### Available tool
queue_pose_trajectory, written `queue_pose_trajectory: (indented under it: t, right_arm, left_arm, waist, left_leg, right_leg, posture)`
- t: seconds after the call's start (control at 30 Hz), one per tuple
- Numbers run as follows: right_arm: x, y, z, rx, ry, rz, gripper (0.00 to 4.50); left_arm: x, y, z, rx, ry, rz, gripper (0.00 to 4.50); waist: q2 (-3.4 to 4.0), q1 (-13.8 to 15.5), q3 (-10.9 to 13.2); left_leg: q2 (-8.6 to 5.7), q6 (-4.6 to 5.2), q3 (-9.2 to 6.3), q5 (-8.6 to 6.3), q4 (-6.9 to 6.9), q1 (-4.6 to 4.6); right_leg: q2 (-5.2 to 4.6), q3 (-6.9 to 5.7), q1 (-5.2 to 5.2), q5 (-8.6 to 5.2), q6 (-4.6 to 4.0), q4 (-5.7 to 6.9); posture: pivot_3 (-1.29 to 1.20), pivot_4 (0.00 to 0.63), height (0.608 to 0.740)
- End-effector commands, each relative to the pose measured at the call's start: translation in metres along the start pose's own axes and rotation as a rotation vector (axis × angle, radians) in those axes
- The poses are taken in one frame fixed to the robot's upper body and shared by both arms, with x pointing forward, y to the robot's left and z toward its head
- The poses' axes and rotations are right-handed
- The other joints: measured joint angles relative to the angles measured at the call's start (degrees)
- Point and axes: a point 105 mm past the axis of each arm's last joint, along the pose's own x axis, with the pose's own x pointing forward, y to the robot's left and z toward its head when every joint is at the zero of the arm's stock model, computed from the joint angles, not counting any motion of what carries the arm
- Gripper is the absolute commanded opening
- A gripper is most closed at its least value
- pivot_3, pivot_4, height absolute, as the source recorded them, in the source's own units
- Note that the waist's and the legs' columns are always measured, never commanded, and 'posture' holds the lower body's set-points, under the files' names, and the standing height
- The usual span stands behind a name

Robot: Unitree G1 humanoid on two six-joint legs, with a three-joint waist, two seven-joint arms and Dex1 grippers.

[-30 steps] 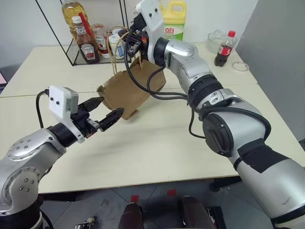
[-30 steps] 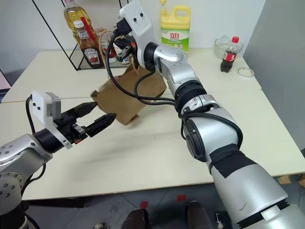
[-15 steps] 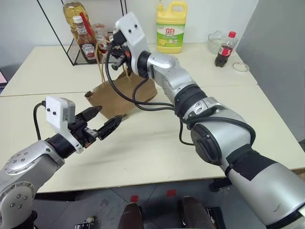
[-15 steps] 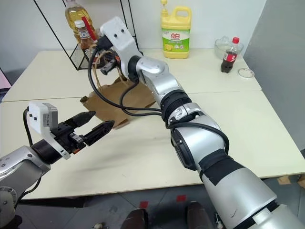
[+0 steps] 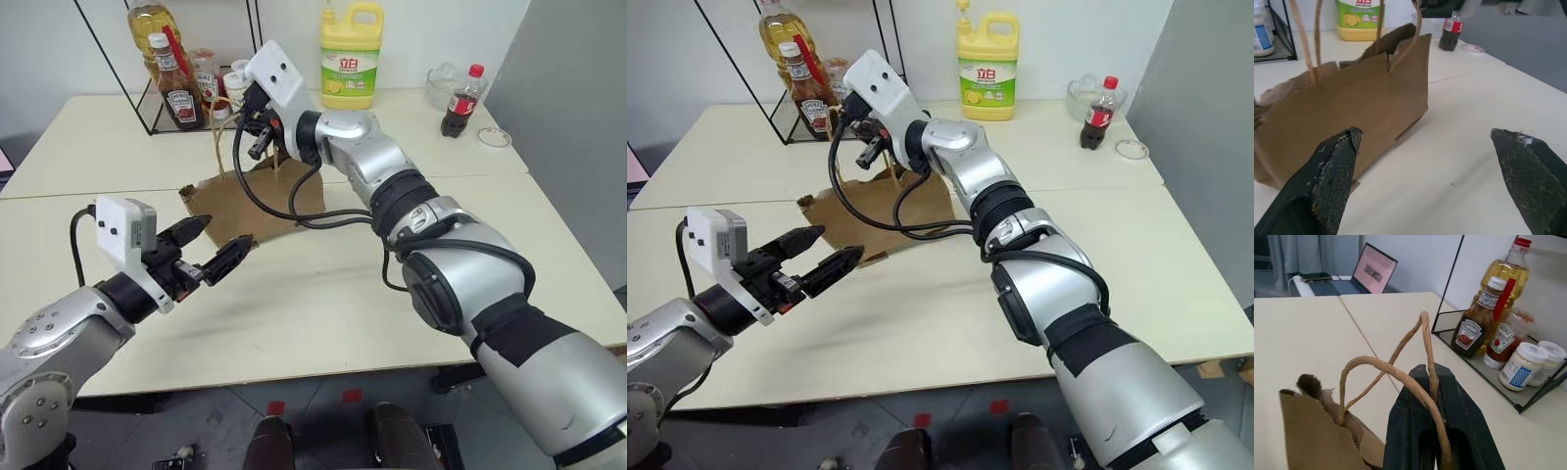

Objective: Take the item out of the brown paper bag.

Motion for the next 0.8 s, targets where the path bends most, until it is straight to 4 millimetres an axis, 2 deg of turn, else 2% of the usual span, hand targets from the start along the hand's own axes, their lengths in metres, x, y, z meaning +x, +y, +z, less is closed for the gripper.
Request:
queue_pose_trajectory:
  t: [0.03, 0.43, 0.63, 0.8]
  right_arm:
    - [-0.006, -0.004, 0.019, -0.034, -0.037, 0.019, 0.03]
    - [-0.01, -0.012, 0.015, 0.099, 0.03, -0.023, 0.03]
    - [-0.008, -0.009, 0.031, 0.127, 0.011, -0.025, 0.03]
    - [-0.007, -0.005, 0.035, 0.17, 0.018, -0.018, 0.03]
  left_arm:
    - [0.002, 0.001, 0.008, 0.039, -0.029, -0.008, 4.5]
    - [0.006, 0.003, 0.007, 0.055, -0.037, -0.011, 4.5]
    - [0.006, 0.004, 0.008, 0.062, -0.044, -0.008, 4.5]
    - [0.006, 0.005, 0.008, 0.067, -0.052, 0.0, 4.5]
  waist:
    - [0.0, 0.0, 0.0]
    - [0.0, 0.0, 0.0]
    - [0.0, 0.0, 0.0]
    - [0.0, 0.0, 0.0]
  left_leg:
    - [0.0, 0.0, 0.0, 0.0, 0.0, 0.0]
    - [0.0, 0.0, 0.0, 0.0, 0.0, 0.0]
    - [0.0, 0.01, 0.0, -0.01, 0.0, 0.0]
    - [0.0, 0.03, 0.0, -0.02, 0.0, -0.01]
  right_leg:
    - [0.0, 0.0, 0.0, 0.0, 0.0, 0.0]
    - [0.0, 0.0, 0.0, 0.0, 0.0, 0.01]
    - [0.0, 0.0, 0.0, 0.0, 0.0, 0.01]
    - [0.0, 0.0, 0.0, 0.0, 0.0, 0.01]
  posture:
    - [0.0, 0.15, 0.74]
    - [0.0, 0.15, 0.74]
    - [0.0, 0.15, 0.74]
    - [0.0, 0.15, 0.74]
